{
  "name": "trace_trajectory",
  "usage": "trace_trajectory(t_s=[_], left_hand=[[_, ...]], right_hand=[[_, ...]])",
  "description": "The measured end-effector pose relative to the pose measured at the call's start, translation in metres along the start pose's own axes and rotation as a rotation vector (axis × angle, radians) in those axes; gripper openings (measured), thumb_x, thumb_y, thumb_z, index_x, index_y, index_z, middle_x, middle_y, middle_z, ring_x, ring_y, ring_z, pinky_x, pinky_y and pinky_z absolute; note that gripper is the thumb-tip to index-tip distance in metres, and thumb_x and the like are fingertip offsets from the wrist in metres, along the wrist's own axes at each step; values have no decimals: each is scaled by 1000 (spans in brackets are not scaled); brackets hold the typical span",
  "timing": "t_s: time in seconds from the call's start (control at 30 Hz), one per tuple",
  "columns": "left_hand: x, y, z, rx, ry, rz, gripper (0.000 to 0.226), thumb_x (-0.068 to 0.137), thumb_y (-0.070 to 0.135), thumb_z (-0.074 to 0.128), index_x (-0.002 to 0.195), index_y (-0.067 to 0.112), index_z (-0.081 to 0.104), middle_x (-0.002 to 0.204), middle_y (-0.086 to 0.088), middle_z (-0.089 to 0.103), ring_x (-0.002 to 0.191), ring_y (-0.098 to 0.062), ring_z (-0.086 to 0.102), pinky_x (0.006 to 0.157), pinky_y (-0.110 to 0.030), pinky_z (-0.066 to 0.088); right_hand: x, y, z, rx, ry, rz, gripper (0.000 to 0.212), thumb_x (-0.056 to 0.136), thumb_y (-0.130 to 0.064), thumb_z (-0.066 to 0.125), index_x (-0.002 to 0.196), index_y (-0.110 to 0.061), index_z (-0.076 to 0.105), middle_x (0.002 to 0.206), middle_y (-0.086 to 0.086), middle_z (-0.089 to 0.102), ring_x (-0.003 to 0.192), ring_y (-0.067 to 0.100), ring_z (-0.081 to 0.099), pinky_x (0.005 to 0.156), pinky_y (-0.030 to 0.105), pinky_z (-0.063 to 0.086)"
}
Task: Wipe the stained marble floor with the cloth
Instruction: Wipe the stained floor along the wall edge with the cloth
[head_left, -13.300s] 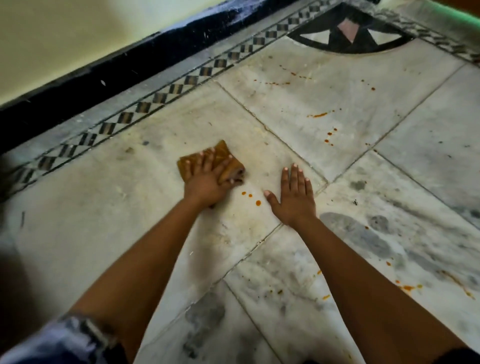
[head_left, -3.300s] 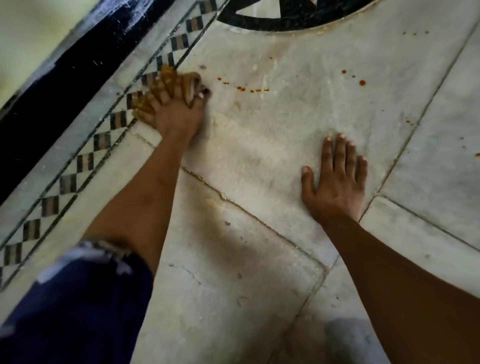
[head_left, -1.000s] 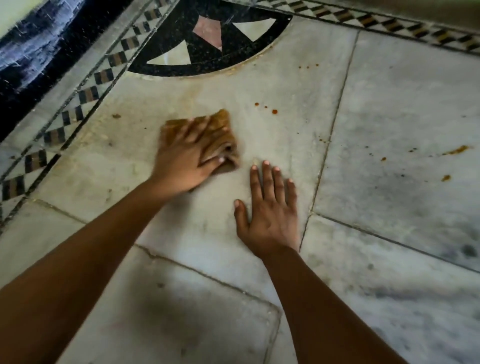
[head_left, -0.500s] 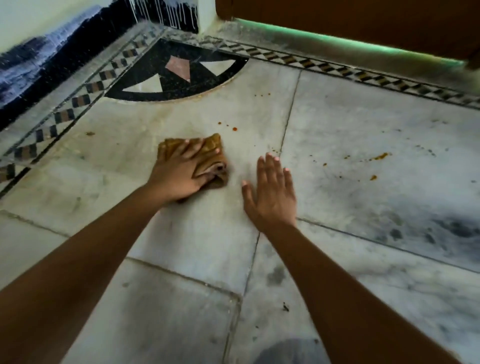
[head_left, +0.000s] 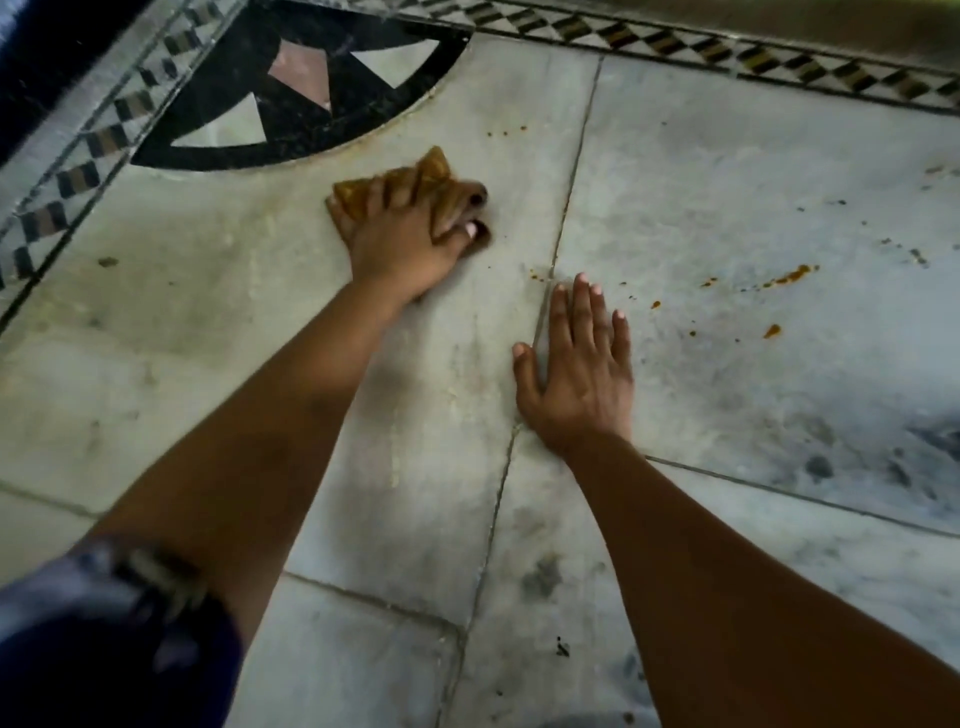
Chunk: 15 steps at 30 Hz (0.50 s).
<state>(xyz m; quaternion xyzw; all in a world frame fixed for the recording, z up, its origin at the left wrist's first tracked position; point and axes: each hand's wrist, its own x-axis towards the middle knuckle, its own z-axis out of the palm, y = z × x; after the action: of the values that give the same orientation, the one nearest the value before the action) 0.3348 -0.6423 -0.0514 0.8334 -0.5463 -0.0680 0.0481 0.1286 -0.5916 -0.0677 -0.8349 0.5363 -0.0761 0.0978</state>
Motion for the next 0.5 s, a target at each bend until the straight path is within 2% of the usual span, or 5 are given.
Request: trace_trajectory(t_s=[0.13,0.23,0.37,0.43,0.5], left_hand=[[-47,-9,2,43,21,135,65,88,60,43,146,39,23,158,5,12,145,-27,8,112,-59,7],[-12,-31,-2,42,23,1,66,90,58,41,148,34,19,158,2,13,144,-29,11,113,-56,9],[59,-13,-1,-17,-10,-177,68,88,61,35,148,33,19,158,-2,12,144,-34,6,111,-63,6],[56,10,2,-23,-26,-121,65,87,62,36,146,36,22,159,1,9,144,-33,5,109,-66,1],[24,20,6,2,-29,66,64,88,62,38,146,39,23,159,3,7,145,-31,4,110,-65,2]], right_hand=[[0,-2,-1,21,-11,16,72,88,-48,17,149,-10,10,158,11,5,146,22,1,117,38,-5],[0,-2,-2,27,-26,25,73,88,-48,16,150,-10,9,158,11,3,146,22,0,117,39,-5],[0,-2,-3,27,-58,31,72,89,-49,15,150,-11,4,158,10,-3,145,21,-5,117,38,-6],[0,-2,-3,38,-60,30,72,89,-48,16,150,-11,6,158,10,-1,146,22,-3,118,39,-4],[0,-3,-4,50,-54,37,72,88,-48,19,149,-10,10,158,11,4,146,23,1,117,39,-3]])
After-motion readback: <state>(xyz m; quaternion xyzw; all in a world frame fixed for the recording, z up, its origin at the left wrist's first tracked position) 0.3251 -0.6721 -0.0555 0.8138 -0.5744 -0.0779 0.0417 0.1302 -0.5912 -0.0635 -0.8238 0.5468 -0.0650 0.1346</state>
